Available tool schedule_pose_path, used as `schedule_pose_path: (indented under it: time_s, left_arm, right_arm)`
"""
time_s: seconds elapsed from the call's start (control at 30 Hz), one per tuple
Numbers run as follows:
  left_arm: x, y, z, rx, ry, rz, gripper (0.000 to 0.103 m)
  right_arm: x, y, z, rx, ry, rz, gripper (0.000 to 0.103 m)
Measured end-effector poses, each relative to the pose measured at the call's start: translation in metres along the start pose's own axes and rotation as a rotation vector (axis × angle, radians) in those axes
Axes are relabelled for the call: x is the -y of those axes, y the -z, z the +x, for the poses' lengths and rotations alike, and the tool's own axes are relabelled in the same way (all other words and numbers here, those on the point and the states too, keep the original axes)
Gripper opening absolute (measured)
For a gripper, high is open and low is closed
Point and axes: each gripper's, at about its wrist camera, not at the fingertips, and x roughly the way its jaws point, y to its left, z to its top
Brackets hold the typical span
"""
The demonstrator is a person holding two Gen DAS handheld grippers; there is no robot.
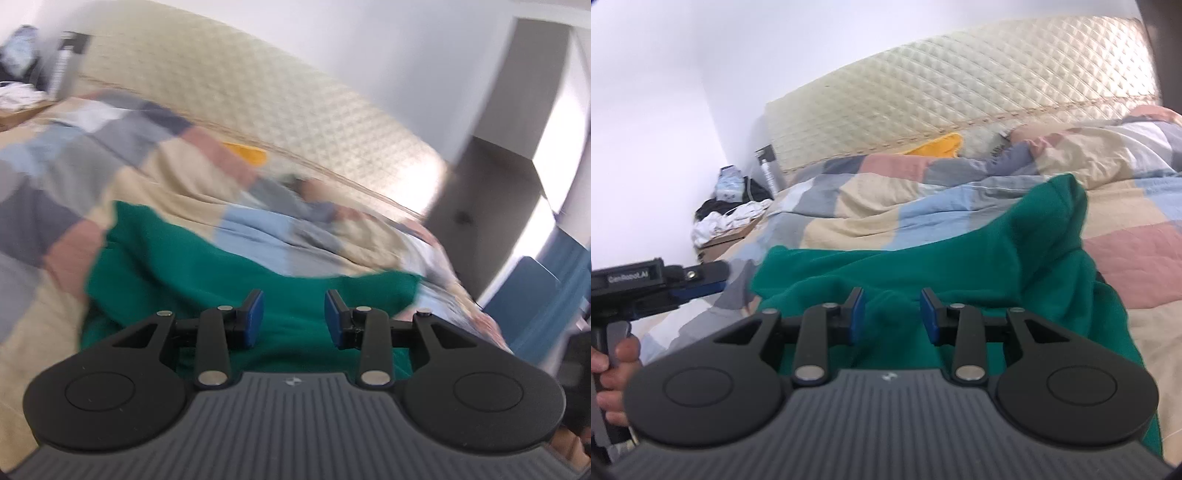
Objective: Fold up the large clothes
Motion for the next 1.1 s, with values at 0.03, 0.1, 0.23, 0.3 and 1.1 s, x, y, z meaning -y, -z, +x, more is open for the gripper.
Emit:
schedule_pose_path:
  time_s: [0.03, 0.1, 0.23, 0.3, 1.1]
  left_arm:
    - [0.007, 0.004, 0.000, -0.009, 0.007, 0.018, 0.041]
    - [0.017, 0.013, 0.005, -0.040, 0.015, 0.049, 0.041]
    - [0.023, 0.032, 0.024, -0.111, 0.015, 0.081, 0.041]
    - [0.026, 0.038, 0.034, -0.146, 0.004, 0.109, 0.041]
    - [0.002, 0.055, 0.113, -0.317, -0.089, 0.117, 0.039]
  right_arm:
    - [-0.003, 0.001, 0.001, -0.004, -0.002, -0.009, 0.037]
    - [-0.007, 0.003, 0.006, -0.023, -0.002, -0.021, 0.037]
    - [-0.004, 0.010, 0.019, -0.074, 0.009, -0.007, 0.037]
    - [-0.003, 0.014, 0.024, -0.097, 0.017, -0.008, 0.037]
    - [0.021, 0.052, 0.081, -0.261, 0.035, 0.039, 0.034]
